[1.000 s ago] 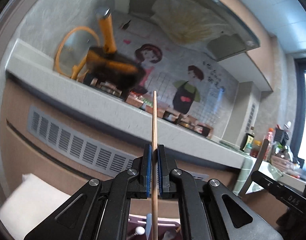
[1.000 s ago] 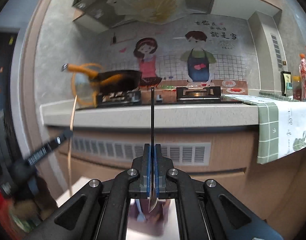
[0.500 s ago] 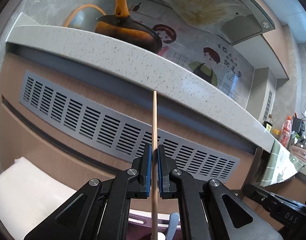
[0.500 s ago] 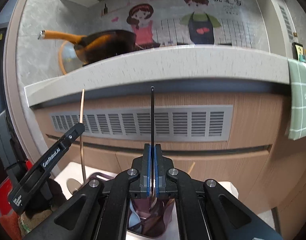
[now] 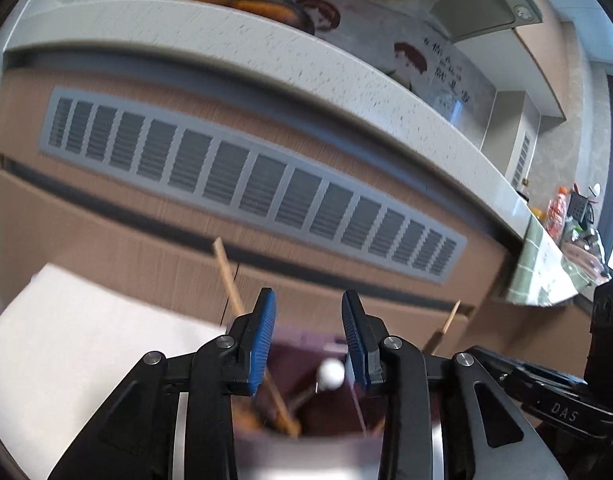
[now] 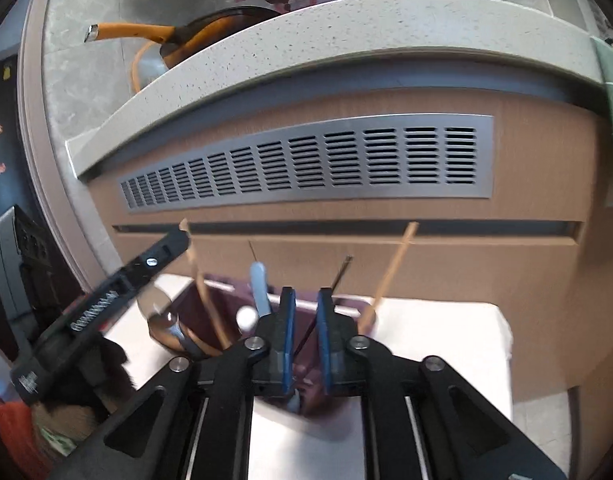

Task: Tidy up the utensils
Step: 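Lift and drop the chopstick into the holder with left while right drops the black spoon in, then grasp the shovel-shaped spoon with left while right grasps another white plastic spoon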

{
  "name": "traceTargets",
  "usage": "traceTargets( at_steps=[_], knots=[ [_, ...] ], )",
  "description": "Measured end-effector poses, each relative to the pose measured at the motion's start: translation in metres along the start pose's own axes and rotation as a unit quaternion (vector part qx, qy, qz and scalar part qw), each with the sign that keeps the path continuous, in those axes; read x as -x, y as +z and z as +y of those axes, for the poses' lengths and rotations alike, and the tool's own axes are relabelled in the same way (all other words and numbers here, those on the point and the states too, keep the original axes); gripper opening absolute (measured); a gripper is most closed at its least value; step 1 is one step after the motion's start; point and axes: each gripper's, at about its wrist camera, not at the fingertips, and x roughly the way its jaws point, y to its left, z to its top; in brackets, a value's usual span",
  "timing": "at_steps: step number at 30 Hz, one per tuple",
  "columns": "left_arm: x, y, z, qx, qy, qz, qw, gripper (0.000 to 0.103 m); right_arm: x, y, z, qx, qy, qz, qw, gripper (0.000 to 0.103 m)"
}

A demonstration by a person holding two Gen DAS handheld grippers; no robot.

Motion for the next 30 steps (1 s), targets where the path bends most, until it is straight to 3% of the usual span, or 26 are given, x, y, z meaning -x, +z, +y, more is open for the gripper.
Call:
traceTargets(
  at_steps=[4,9,12,16,22,30],
  knots=[
    [0.030,-0.011,-0.005,-0.004,0.000,0.045,0.9990,0.036,0.029,-0.018,0.008,0.026,-0.016,0.007,1.000,0.014],
    [0.068,-0.040,-0.019,-0.083,0.034,0.095,0.9914,0.037,0.058,-0.061,0.011,0.046,-0.051,0.056,0.996,0.014],
    [0.088,-0.057,-0.016,-0.081,0.049,0.135,0.9863,0.037,0.067,-0.095,0.008,0.039,-0.078,0.103,0.991,0.014],
    [0.109,-0.077,-0.012,-0.074,0.051,0.166,0.9819,0.037,0.074,-0.137,0.005,0.010,-0.077,0.149,0.986,0.014],
    [0.109,-0.103,-0.011,-0.075,0.066,0.211,0.9723,0.037,0.069,-0.162,0.002,-0.018,-0.083,0.177,0.981,0.014],
    [0.091,-0.128,-0.015,-0.084,0.066,0.262,0.9590,0.037,0.053,-0.170,0.008,0.004,-0.111,0.195,0.975,0.014]
  ],
)
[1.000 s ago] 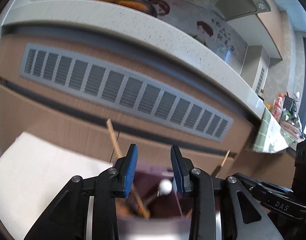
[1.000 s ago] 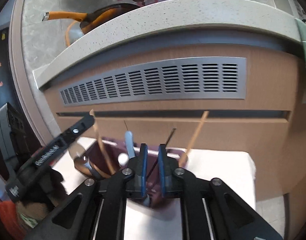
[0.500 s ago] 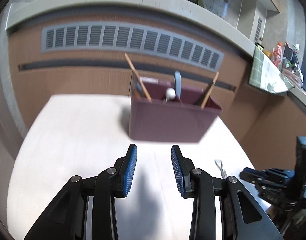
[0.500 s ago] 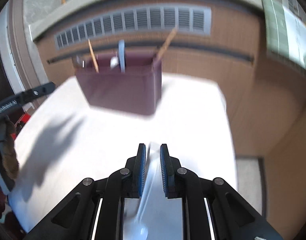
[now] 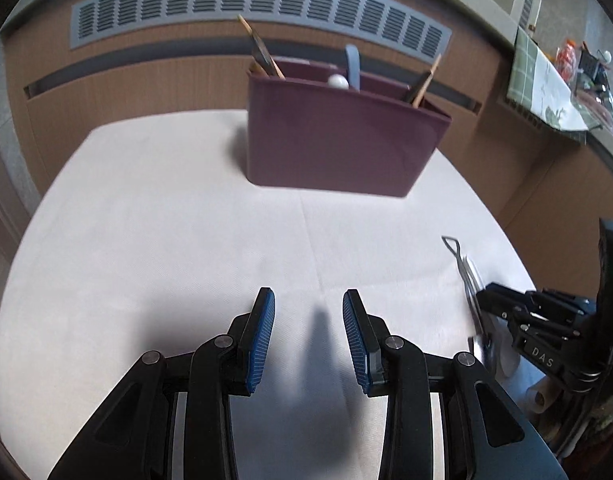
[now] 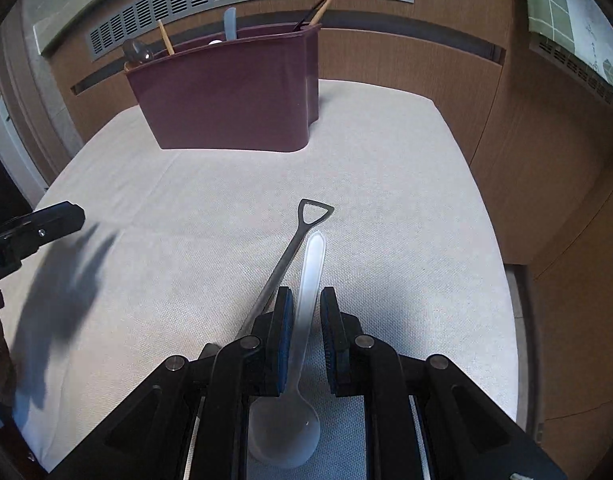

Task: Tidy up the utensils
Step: 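Grasp the shovel-shaped spoon with left while right grasps another white plastic spoon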

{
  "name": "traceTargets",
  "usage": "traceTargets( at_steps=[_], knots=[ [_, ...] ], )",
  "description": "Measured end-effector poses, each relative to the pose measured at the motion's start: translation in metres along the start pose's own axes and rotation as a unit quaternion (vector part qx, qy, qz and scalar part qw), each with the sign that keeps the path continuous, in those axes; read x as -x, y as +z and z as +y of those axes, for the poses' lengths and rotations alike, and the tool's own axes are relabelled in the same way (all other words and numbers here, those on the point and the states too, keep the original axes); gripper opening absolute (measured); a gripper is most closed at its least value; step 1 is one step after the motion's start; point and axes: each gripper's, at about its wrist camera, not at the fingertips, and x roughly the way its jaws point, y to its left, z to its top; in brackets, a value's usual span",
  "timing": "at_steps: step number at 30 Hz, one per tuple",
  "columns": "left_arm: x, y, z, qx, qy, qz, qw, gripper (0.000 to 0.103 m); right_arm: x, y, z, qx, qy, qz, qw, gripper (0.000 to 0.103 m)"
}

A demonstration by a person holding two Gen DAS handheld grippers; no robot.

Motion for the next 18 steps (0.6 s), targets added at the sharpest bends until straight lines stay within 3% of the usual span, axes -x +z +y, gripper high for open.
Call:
traceTargets(
  at_steps=[10,18],
  knots=[
    [-0.013,0.002,-0.024,-0.018,-0.019,0.038,0.9989,0.037,0.009,-0.006,-0.008,0.001,0.001,-0.022,1.000,0.008],
    [-0.038,0.013,-0.079,-0.052,-0.079,0.106,0.9899,0.037,0.035,-0.014,-0.052,-0.046,-0.018,-0.062,0.997,0.008]
  ],
)
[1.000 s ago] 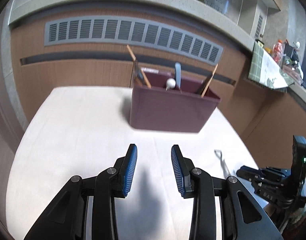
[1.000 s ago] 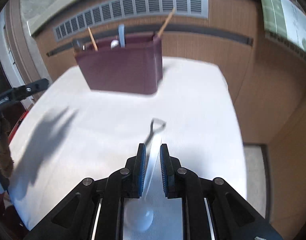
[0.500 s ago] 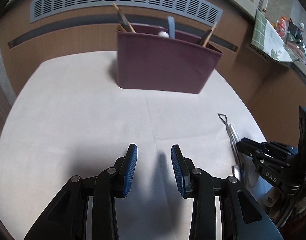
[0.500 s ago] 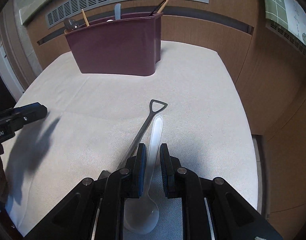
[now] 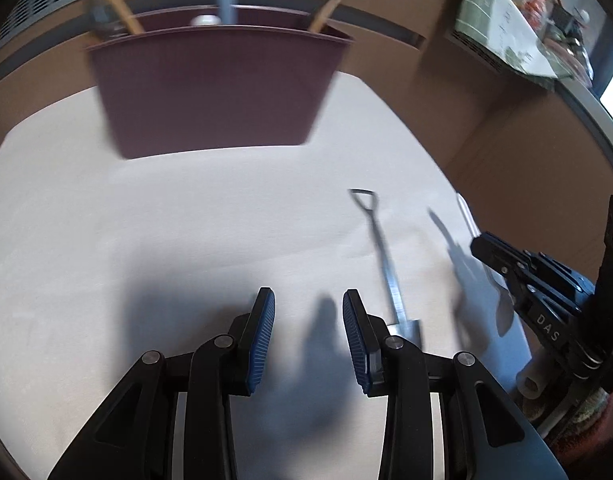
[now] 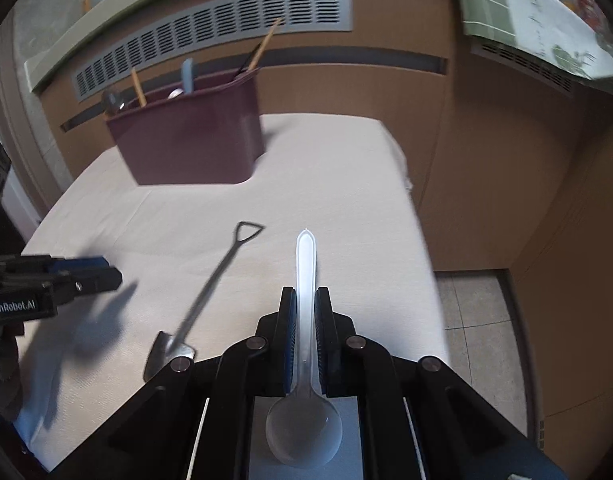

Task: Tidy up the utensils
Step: 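Grasp the shovel-shaped spoon with left while right grasps another white plastic spoon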

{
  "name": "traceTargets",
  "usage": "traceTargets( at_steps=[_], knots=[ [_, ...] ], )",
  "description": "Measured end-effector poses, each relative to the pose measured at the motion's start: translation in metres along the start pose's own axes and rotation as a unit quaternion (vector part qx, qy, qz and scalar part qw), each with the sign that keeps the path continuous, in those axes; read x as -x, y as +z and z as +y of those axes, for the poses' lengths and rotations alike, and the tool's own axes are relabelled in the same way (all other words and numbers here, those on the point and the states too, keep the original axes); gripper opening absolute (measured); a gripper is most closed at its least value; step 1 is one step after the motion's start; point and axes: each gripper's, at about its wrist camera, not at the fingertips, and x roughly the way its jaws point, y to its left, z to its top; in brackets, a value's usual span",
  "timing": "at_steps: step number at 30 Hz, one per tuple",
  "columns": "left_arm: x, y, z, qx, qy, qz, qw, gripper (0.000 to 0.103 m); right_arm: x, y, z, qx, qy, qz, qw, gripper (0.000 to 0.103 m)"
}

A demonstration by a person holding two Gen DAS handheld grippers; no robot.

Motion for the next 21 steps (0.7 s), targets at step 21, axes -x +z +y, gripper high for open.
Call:
traceTargets(
  at_steps=[21],
  knots=[
    [-0.021,-0.001,-0.034,-0.114,0.054,0.001,0.9920,0.023,0.000,-0.006,-0.027,-0.056,-0.002,-0.002,0.998,0.008]
  ],
)
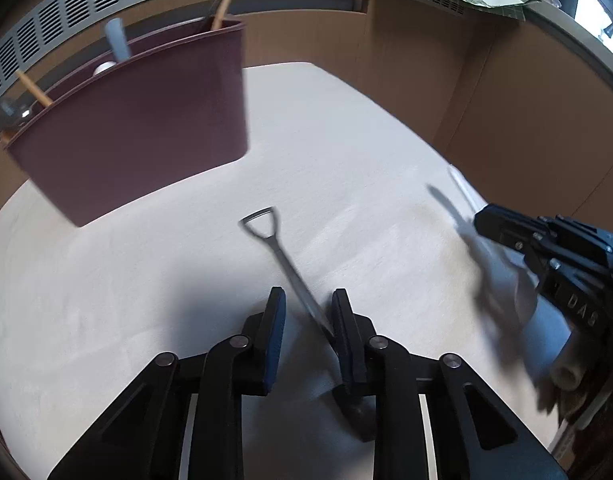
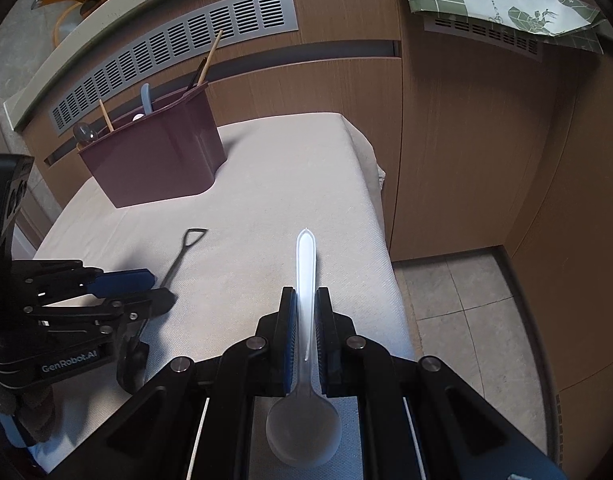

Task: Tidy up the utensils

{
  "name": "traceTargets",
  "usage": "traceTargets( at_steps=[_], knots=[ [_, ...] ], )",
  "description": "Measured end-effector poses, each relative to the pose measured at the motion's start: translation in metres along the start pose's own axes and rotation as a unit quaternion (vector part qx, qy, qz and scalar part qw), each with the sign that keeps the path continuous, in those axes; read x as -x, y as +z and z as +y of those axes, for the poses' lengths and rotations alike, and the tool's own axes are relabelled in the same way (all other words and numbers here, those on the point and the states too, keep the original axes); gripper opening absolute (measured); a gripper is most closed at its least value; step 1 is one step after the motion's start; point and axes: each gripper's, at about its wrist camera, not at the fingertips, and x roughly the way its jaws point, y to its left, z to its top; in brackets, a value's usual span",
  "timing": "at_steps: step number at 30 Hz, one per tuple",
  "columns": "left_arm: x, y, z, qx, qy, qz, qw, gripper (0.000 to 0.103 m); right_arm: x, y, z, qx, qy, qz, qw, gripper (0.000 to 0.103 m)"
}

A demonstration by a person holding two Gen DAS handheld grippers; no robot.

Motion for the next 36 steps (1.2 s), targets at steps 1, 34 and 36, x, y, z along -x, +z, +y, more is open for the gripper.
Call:
traceTargets(
  at_steps=[1,34,36],
  knots=[
    [0.004,-0.004,0.008,0.003,0.007,0.000,1.0000,0.023,0.000,0.000,0.001,0.000,0.002,0.001,1.000,0.008],
    [0.020,-0.025,0.082,0.089,0.011,0.018,0.9958,0.010,-0.020,-0.004,0.061,0.065,0.077,0.049,0.994,0.008],
    [0.019,-0.025,0.079,0.084,0.016,0.015,0.9963,0.010,-0.022,-0.003,0.063,0.069,0.076,0.054,0.993,0.009]
  ],
)
